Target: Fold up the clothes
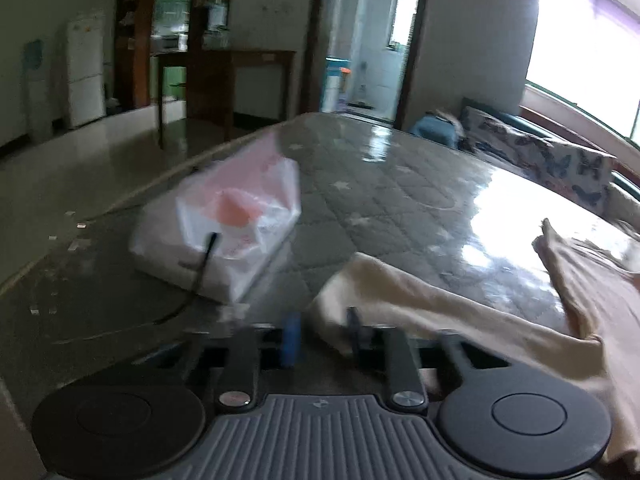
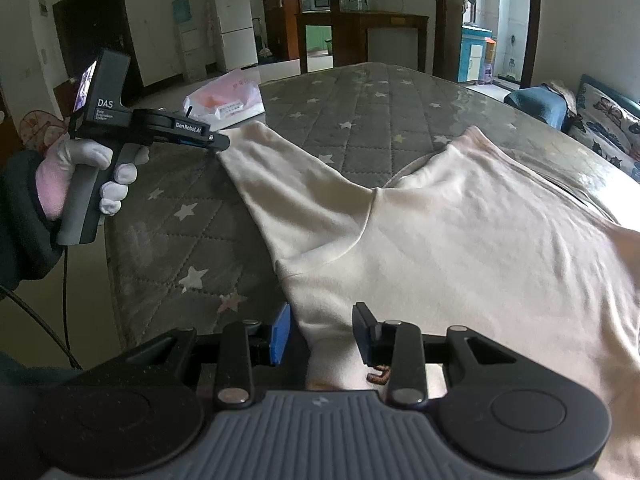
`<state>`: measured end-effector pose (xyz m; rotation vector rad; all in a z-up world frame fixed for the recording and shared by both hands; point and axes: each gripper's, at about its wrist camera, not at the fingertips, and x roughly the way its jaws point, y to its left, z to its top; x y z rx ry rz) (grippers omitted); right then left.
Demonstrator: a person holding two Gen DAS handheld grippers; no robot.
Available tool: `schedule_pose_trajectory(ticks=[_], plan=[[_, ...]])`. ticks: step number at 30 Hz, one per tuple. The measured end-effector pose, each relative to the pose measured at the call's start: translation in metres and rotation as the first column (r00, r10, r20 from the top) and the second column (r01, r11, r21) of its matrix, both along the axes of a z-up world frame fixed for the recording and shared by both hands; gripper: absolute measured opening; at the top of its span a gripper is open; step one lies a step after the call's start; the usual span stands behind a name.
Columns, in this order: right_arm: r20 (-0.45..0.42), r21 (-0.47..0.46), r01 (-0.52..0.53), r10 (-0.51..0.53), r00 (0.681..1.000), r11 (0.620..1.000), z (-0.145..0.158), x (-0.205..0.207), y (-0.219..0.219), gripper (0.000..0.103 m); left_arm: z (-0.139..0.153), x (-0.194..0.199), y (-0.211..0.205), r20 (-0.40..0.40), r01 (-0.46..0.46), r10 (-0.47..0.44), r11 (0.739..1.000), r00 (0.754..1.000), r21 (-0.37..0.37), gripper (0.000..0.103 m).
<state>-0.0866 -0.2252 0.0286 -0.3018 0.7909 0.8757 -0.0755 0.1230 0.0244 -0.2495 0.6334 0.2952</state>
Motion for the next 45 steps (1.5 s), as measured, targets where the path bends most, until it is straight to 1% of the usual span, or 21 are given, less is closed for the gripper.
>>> schedule_pose_trajectory(ticks=[3,5,7,10,13,16,18,20,22,25,27,28,29,30,32,33,35,38,40,43,45], plan=[[0.002,0.013,0.016,-0.016,1.0,1.0,0.002,0.0,-0.003,0.034,0.007,-0.003,-0.003,0.035,0.02,-0.019,1.0,0.999,-0.024,0.006],[0.004,0.022,0.029,-0.029,1.0,0.999,0.004,0.001,-0.005,0.034,0.016,-0.008,-0.006,0.076,0.049,-0.046,0.998,0.996,-0.037,0.006],[0.003,0.032,0.048,-0.048,0.999,0.998,0.005,0.004,-0.008,0.034,0.03,-0.014,-0.016,0.122,0.108,-0.102,0.993,0.987,-0.039,0.006],[-0.012,0.053,0.082,-0.082,0.997,0.995,0.007,0.01,-0.013,0.034,0.052,-0.021,-0.036,0.194,0.219,-0.205,0.974,0.959,-0.053,0.006],[-0.017,0.074,0.107,-0.106,0.994,0.992,0.009,0.015,-0.017,0.034,0.072,-0.024,-0.062,0.256,0.337,-0.312,0.94,0.915,-0.059,0.006],[-0.021,0.093,0.136,-0.134,0.991,0.986,0.01,0.018,-0.023,0.034,0.087,-0.023,-0.091,0.304,0.462,-0.42,0.883,0.855,-0.078,0.006],[-0.028,0.104,0.159,-0.157,0.987,0.982,0.01,0.021,-0.028,0.034,0.093,-0.021,-0.114,0.337,0.552,-0.497,0.829,0.8,-0.09,0.006],[-0.036,0.114,0.182,-0.179,0.983,0.977,0.009,0.023,-0.033,0.034,0.094,-0.018,-0.133,0.363,0.616,-0.55,0.782,0.752,-0.091,0.006],[-0.046,0.12,0.214,-0.21,0.977,0.969,0.007,0.025,-0.039,0.034,0.095,-0.013,-0.155,0.386,0.682,-0.601,0.723,0.699,-0.109,0.007],[-0.052,0.118,0.253,-0.249,0.967,0.96,0.004,0.028,-0.048,0.034,0.09,-0.006,-0.184,0.398,0.753,-0.661,0.645,0.636,-0.132,0.009],[-0.059,0.117,0.283,-0.277,0.959,0.952,0.001,0.03,-0.054,0.034,0.084,-0.006,-0.202,0.375,0.798,-0.716,0.589,0.589,-0.13,0.02],[-0.063,0.116,0.298,-0.292,0.954,0.948,0.0,0.032,-0.057,0.034,0.081,-0.007,-0.209,0.36,0.816,-0.741,0.565,0.567,-0.121,0.024],[-0.067,0.116,0.314,-0.308,0.949,0.943,-0.002,0.033,-0.061,0.034,0.077,-0.01,-0.213,0.346,0.827,-0.759,0.552,0.551,-0.107,0.029],[-0.072,0.115,0.33,-0.323,0.944,0.937,-0.003,0.034,-0.065,0.034,0.074,-0.013,-0.214,0.333,0.834,-0.772,0.543,0.541,-0.094,0.03],[-0.085,0.119,0.36,-0.352,0.932,0.925,-0.006,0.037,-0.074,0.034,0.068,-0.021,-0.208,0.319,0.835,-0.78,0.544,0.538,-0.078,0.033],[-0.092,0.123,0.374,-0.365,0.926,0.919,-0.007,0.038,-0.079,0.034,0.066,-0.023,-0.2,0.31,0.83,-0.779,0.553,0.545,-0.071,0.04],[-0.108,0.132,0.402,-0.39,0.914,0.906,-0.008,0.04,-0.088,0.034,0.059,-0.028,-0.183,0.282,0.811,-0.771,0.583,0.571,-0.048,0.043],[-0.112,0.131,0.421,-0.408,0.906,0.898,-0.009,0.04,-0.098,0.034,0.048,-0.034,-0.163,0.205,0.781,-0.768,0.624,0.606,0.029,0.043],[-0.113,0.128,0.429,-0.417,0.902,0.894,-0.009,0.04,-0.103,0.034,0.039,-0.041,-0.151,0.15,0.767,-0.768,0.637,0.623,0.077,0.043],[-0.13,0.125,0.442,-0.427,0.895,0.888,-0.008,0.036,-0.113,0.035,0.026,-0.05,-0.142,0.089,0.758,-0.769,0.639,0.632,0.131,0.043],[-0.154,0.137,0.456,-0.436,0.887,0.879,-0.005,0.035,-0.121,0.035,0.019,-0.054,-0.14,0.066,0.765,-0.777,0.628,0.626,0.139,0.043]])
